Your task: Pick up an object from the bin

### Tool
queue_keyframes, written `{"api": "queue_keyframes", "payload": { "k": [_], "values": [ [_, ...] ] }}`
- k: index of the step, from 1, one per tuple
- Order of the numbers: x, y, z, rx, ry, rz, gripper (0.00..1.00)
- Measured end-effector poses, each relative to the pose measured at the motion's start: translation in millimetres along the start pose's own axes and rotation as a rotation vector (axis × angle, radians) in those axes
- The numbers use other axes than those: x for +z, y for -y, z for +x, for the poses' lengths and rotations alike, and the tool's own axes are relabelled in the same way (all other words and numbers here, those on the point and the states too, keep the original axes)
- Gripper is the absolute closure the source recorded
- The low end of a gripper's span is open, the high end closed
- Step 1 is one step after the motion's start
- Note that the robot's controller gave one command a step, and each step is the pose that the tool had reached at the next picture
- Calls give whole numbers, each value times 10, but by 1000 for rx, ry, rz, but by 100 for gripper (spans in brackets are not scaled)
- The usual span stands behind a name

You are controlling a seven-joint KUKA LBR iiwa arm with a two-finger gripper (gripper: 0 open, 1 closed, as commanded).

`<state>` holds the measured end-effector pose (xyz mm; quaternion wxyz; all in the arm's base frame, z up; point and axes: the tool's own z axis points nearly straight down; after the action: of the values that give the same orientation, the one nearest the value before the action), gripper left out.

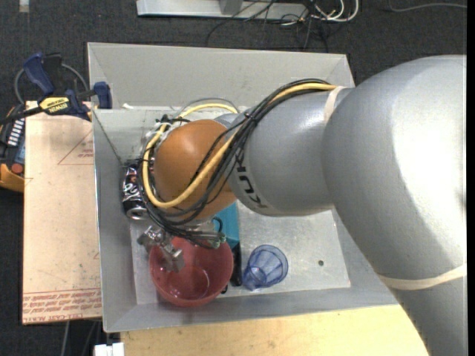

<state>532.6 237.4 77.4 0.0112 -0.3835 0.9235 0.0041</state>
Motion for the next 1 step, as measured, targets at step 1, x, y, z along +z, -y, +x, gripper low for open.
{"api": "queue_keyframes", "payload": {
  "k": [1],
  "values": [
    [-89, -5, 7, 0, -3, -2, 100]
  ]
}}
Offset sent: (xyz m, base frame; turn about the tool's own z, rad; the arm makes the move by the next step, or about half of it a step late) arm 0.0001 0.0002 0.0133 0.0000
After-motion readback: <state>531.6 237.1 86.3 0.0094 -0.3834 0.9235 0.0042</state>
